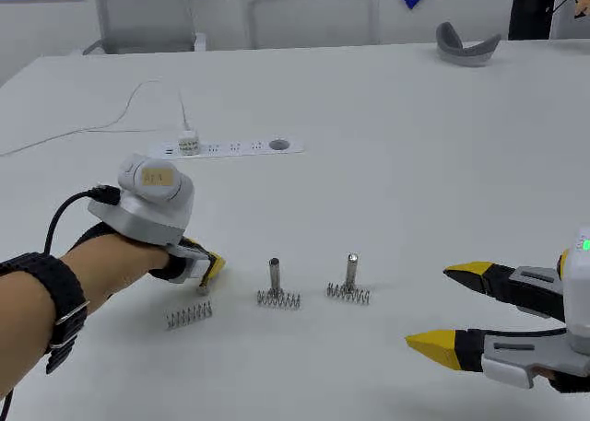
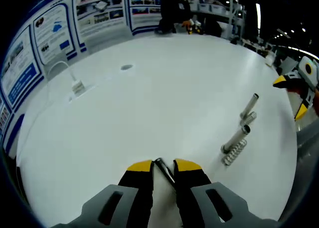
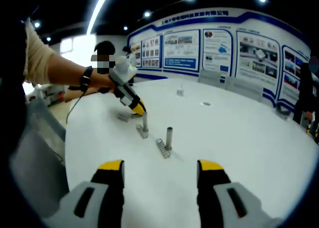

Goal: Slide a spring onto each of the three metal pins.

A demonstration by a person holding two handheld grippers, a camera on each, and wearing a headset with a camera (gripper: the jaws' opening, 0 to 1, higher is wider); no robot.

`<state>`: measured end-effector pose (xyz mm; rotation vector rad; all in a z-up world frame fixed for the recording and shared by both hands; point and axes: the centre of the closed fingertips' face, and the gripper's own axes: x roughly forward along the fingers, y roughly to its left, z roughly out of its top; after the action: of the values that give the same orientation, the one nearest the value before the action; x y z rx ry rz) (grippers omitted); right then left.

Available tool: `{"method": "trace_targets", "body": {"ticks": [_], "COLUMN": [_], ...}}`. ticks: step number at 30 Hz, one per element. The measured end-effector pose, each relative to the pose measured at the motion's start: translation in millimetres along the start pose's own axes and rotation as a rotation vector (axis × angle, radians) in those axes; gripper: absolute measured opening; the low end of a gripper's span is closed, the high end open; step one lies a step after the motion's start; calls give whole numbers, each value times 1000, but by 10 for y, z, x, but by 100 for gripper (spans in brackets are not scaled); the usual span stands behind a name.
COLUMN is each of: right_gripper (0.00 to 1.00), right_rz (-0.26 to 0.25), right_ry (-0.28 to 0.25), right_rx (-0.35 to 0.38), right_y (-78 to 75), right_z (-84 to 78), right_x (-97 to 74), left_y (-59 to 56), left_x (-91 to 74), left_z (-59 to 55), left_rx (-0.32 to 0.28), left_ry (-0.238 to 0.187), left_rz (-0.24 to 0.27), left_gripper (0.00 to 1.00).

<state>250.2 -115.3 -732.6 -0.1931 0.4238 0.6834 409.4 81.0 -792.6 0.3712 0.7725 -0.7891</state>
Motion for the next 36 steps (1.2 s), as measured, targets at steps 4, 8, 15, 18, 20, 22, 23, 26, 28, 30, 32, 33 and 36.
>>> {"method": "trace_targets", "body": {"ticks": [4, 8, 15, 18, 20, 22, 23, 26, 28, 30, 32, 33, 36], "right_gripper": [60, 60, 60, 60, 60, 60, 60, 60, 60, 60, 60, 60, 60], "right_rz": [-1, -1, -4, -4, -4, -5, -6, -7, -8, -9, -9, -9, -7], "right_ry": [3, 4, 2, 4, 2, 2, 2, 4, 5, 6, 6, 6, 4], "right_rx": [1, 3, 4, 4, 5, 5, 6, 7, 9, 10, 11, 11, 11], "right_y": [-8, -13, -17, -12, -8, -8, -6, -6, -6, -5, -4, -3, 2], "right_z": [-17, -25, -22, -26, -23, -24, -25, -32, -37, -38, -36, -33, -25], "right_x": [-1, -1, -4, -3, -2, -3, -3, -7, -9, -10, -9, -6, 2], "left_y": [6, 2, 18, 20, 20, 21, 19, 16, 16, 17, 18, 17, 19], "left_x": [14, 24, 24, 20, 18, 21, 23, 28, 28, 26, 26, 24, 23], "left_z": [0, 6, 4, -2, -7, -15, -21, -39, -39, -40, -40, -42, -47], "left_rx": [5, 11, 25, 30, 35, 41, 47, 58, 62, 64, 70, 74, 82], "left_ry": [10, 14, 22, 24, 27, 31, 35, 43, 44, 45, 47, 51, 62], "left_rz": [4, 4, 10, 9, 9, 9, 9, 8, 8, 7, 6, 5, 5], "left_gripper": [14, 13, 12, 12, 12, 11, 11, 10, 10, 10, 10, 10, 10]}}
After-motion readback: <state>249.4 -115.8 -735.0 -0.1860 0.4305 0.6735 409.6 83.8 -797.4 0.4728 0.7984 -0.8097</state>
